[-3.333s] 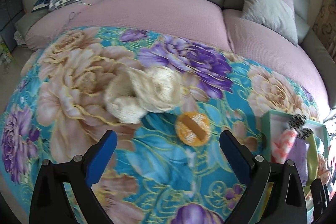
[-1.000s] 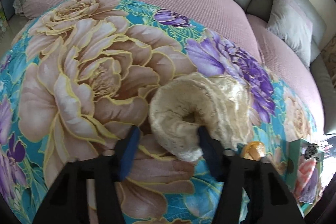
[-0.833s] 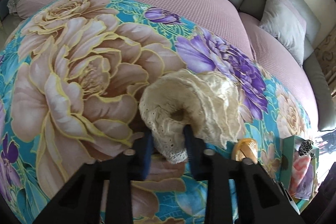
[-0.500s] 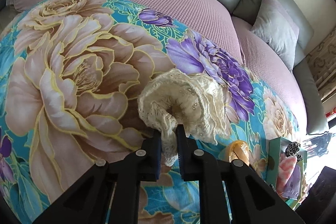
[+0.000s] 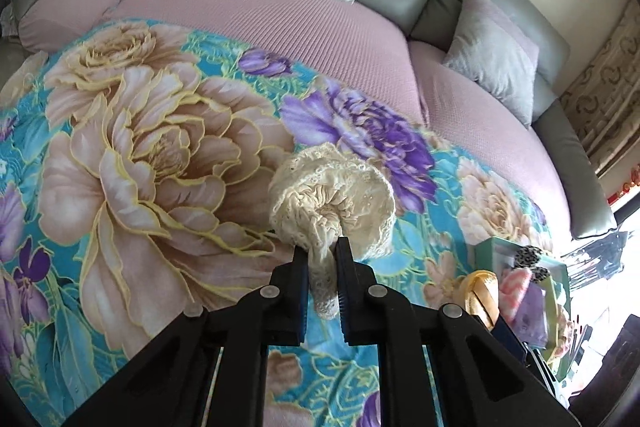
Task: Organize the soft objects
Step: 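Carry the lace hat and orange tin into the white tray and open both tools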
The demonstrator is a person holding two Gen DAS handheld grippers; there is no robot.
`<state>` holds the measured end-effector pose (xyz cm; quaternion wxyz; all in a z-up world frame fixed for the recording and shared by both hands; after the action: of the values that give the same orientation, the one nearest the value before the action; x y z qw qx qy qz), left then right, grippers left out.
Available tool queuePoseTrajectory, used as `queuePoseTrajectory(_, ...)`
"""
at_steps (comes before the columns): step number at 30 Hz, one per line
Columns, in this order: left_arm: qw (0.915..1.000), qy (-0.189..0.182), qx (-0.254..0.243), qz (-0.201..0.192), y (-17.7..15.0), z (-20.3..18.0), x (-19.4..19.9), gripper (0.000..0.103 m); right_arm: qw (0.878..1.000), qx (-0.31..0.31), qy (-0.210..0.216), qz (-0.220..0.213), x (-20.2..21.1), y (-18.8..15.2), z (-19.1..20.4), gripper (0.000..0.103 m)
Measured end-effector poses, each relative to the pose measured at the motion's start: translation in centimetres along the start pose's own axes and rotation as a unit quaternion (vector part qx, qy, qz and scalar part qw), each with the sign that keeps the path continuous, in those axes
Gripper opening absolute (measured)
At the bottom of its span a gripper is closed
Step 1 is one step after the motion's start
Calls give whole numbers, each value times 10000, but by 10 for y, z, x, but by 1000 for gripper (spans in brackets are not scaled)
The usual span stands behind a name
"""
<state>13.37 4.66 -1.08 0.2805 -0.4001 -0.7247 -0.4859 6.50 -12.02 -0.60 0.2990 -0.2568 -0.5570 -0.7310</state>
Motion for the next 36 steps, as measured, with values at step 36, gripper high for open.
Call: queuePoseTrajectory(36, 9882, -711, -1079, -817, -22, -82, 89, 13, 9923, -633, -756, -747, 100, -19, -79, 47)
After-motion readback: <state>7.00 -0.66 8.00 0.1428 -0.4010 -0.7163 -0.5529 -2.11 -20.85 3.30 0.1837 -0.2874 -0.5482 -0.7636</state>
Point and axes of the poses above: each gripper's, at about its wrist camera, not at the fingertips, and x roughly against the way its jaws point, z to its left, y to its top, the point moved 2 cm from there along -x, roughly the way its jaws point, and after that the axes turned 1 degree about z, right-handed, at the moved point
